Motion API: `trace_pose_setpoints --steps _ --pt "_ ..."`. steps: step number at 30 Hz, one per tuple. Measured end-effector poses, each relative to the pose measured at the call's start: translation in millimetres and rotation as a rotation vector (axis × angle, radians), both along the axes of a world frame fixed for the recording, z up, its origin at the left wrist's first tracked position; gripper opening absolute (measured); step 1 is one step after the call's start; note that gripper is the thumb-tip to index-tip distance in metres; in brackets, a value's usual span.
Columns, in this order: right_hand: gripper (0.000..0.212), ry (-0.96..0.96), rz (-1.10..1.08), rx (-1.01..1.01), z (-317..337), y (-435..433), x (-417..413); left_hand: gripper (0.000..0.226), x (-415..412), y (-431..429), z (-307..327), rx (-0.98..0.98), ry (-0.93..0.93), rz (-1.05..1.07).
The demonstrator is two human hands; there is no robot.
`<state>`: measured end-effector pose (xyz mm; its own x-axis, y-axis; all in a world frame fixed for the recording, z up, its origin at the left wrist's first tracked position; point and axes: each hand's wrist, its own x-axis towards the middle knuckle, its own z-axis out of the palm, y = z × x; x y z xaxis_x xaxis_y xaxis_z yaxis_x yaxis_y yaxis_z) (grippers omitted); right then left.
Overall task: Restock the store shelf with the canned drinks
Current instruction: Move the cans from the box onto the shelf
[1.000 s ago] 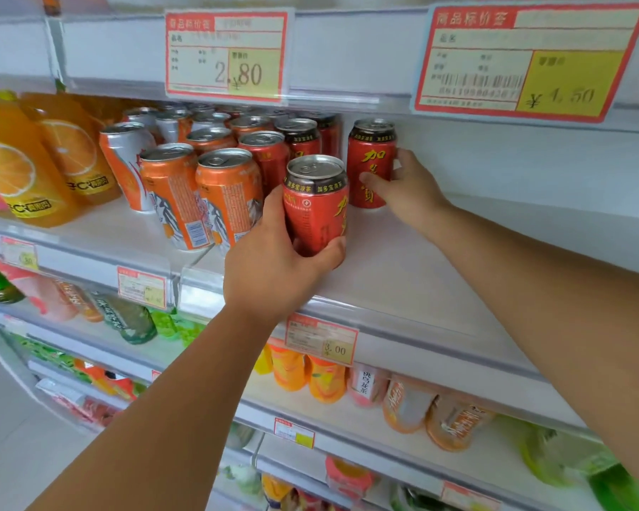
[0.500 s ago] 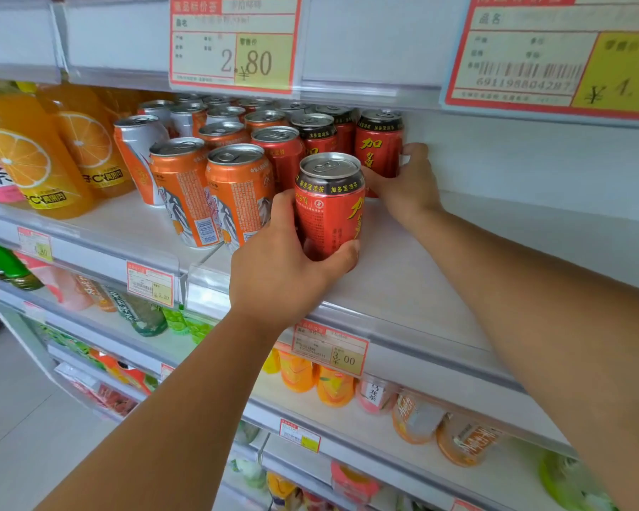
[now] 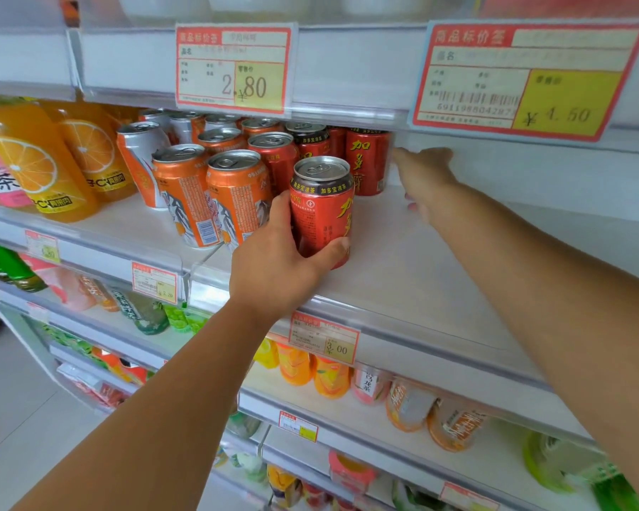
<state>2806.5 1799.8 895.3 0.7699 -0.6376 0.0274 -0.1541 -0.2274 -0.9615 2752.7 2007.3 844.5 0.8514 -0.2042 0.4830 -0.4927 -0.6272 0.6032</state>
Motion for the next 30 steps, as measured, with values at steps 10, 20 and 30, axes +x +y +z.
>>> trace_pose_setpoints --steps 10,20,30 --pt "0.071 -0.043 0.762 0.022 -11 46 -96 0.085 -5 9 7 0.061 0.113 -0.248" --pt "0.078 -0.125 0.314 -0.308 -18 67 -70 0.068 -17 54 -43 0.168 -0.332 -0.106" --pt "0.08 -0.065 0.24 -0.422 -22 50 -45 0.061 -9 50 -53 0.083 -0.372 -0.168"
